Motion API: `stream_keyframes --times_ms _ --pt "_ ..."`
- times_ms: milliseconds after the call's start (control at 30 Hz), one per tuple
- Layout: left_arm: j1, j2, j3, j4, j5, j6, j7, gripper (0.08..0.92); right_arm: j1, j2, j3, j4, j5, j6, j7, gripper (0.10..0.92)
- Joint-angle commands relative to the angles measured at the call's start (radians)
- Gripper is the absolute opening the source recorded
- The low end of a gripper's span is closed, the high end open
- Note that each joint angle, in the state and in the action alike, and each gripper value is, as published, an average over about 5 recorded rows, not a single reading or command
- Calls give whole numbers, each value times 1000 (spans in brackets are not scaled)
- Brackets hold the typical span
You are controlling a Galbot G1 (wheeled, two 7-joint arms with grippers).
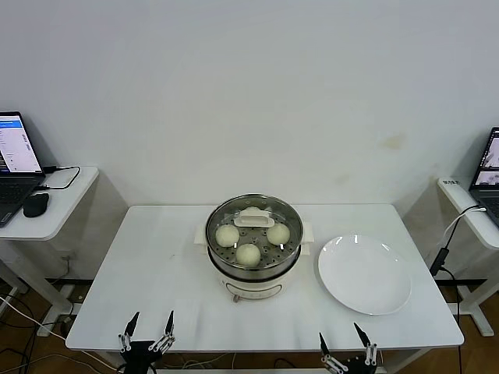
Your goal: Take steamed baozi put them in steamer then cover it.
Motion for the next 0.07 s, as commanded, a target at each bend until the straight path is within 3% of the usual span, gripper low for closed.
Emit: stream_keyframes --times_ms 33,67 --pt "40 -6 2 -23 -10 11 -16 823 -5 3 -14 11 -13 -11 18 823" --pt "42 -6 3 -26 -9 13 -17 823 -5 4 -15 12 -13 -13 20 823"
